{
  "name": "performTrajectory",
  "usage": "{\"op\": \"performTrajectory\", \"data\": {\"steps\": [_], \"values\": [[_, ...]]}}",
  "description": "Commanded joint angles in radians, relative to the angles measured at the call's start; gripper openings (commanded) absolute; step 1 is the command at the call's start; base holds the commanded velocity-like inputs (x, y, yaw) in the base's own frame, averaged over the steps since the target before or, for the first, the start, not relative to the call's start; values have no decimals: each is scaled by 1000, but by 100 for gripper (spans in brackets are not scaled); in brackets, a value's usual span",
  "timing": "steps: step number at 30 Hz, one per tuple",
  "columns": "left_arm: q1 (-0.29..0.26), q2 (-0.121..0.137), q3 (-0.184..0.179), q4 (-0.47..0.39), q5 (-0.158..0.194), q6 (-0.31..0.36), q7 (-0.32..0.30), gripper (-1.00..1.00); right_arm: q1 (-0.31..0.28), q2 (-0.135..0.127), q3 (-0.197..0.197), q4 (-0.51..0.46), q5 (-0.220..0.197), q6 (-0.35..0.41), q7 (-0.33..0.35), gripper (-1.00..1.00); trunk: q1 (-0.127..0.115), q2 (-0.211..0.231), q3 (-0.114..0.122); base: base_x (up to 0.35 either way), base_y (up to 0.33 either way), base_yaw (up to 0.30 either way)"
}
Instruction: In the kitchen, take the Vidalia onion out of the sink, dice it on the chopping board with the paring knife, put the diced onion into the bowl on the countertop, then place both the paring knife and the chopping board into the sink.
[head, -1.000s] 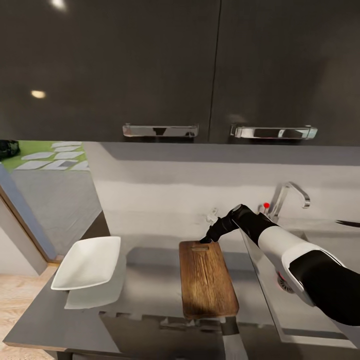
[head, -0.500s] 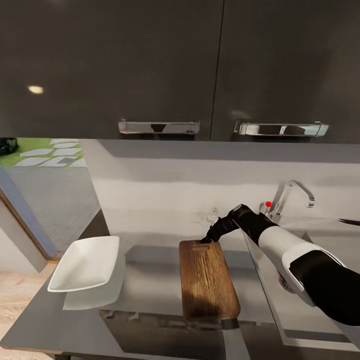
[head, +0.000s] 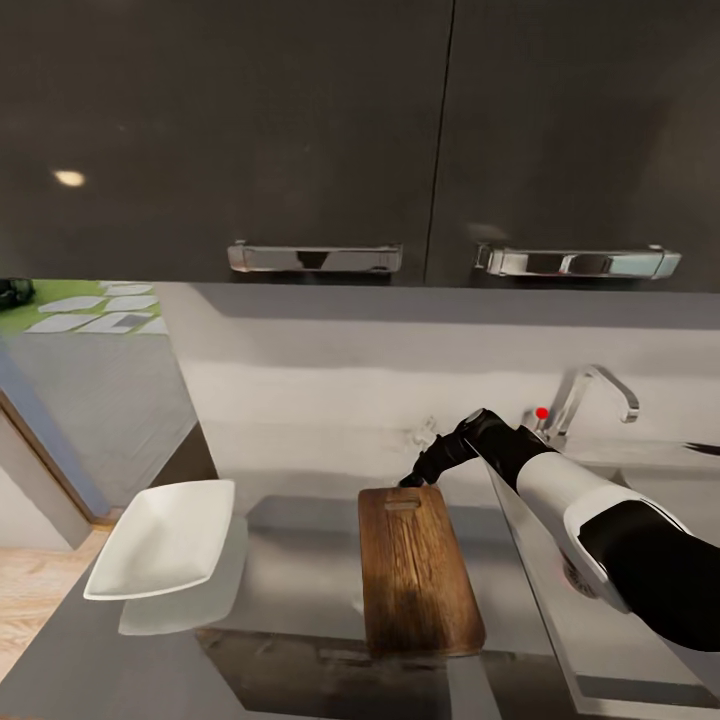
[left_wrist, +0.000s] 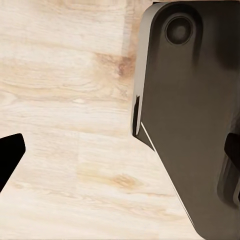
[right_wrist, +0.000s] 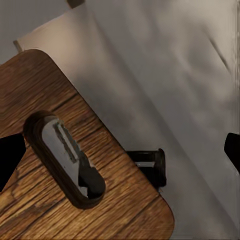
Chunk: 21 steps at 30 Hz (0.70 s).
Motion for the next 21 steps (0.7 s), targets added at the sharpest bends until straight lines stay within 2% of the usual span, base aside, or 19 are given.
{"op": "performTrajectory", "data": {"steps": [1,19,21], "values": [[0,0,1,1,7,-4,-1,100,0,0,-4,-3,8,7,5,100,1,-2,-2,129,0,0],[0,-2,1,1,7,-4,-1,100,0,-2,-3,-3,10,7,4,100,1,-2,-2,21,0,0],[0,-2,1,1,7,-4,-1,100,0,-1,-3,-3,35,7,4,100,1,-2,-2,0,0,0]]}}
